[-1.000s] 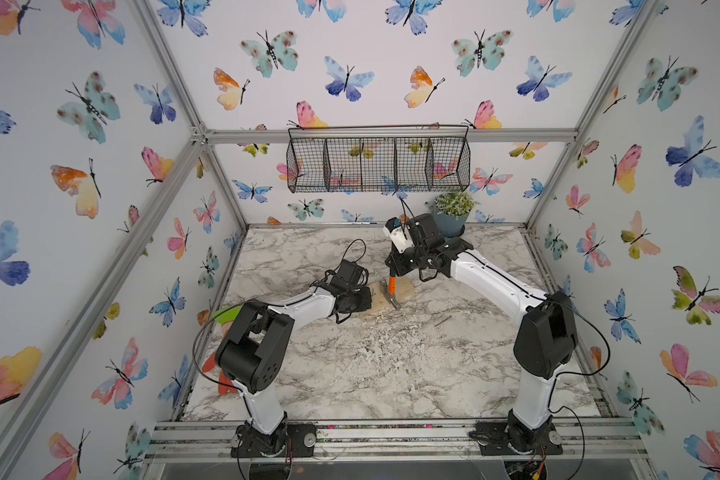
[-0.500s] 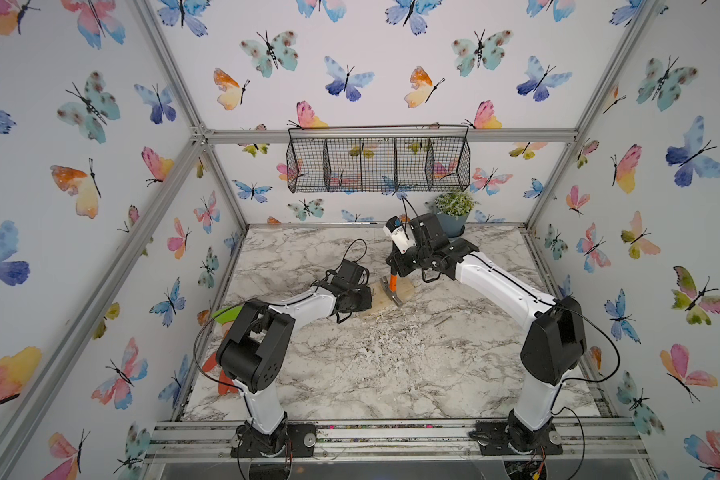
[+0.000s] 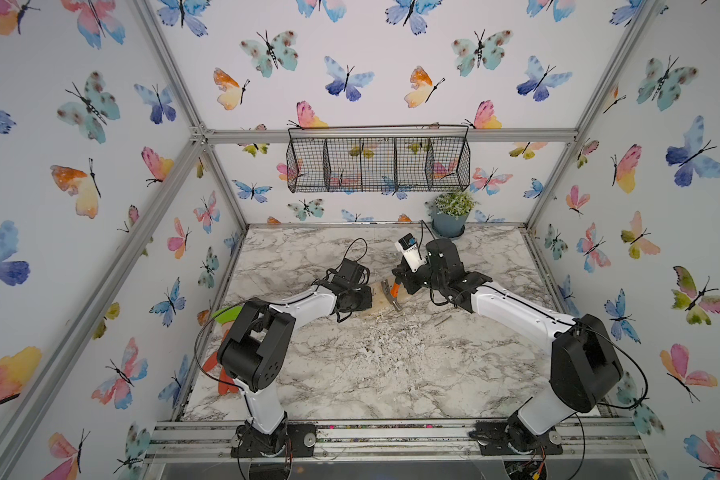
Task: Use a claw hammer to pull out a nail
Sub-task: Remove the nail from the mounting plate.
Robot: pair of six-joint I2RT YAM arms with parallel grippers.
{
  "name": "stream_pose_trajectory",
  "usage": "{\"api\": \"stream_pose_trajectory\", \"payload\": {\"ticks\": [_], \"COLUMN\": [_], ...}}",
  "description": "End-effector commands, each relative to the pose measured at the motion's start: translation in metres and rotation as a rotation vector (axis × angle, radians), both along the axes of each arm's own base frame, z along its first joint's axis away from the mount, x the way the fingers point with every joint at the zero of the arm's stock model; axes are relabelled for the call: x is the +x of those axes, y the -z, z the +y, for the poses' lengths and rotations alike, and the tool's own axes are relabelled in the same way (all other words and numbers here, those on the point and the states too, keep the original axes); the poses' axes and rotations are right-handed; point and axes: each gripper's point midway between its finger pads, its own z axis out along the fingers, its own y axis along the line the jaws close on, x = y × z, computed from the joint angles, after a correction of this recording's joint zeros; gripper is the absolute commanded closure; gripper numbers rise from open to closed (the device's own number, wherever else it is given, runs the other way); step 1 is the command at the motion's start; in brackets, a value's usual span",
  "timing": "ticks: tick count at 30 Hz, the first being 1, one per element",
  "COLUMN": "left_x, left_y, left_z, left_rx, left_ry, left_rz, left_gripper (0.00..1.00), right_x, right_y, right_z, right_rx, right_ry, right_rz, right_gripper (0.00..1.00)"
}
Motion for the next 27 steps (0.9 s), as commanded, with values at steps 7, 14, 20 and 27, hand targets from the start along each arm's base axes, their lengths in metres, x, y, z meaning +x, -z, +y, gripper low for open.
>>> {"api": "stream_pose_trajectory", "payload": {"ticks": [7, 14, 20, 27], "left_x": [-0.053, -0.054, -0.054, -0.058], "left_y": [0.079, 0.083, 0.085, 0.092], "left_z": [0.049, 0.050, 0.051, 0.050], "left_rx": [0.256, 0.271, 0.287, 0.287], "left_ry": [-0.011, -0.009, -0.006, 0.003], "left_rz": [0.257, 0.271, 0.286, 0.317], "left_gripper": [0.95, 1.00, 1.00, 1.00], "right_x": [-0.001, 0.003, -0.002, -0.010], "right_y": [-0.051, -0.046, -0.033, -0.016], "right_z": [0.009, 0.013, 0.003, -0.002], "right_rx": [0.151, 0.122, 0.125, 0.092], "right_ry": [-0.027, -0.041, -0.007, 0.020], "right_rz": [-0.168, -0.161, -0.169, -0.169], "right_gripper": [0.97, 0.97, 0.97, 0.97]}}
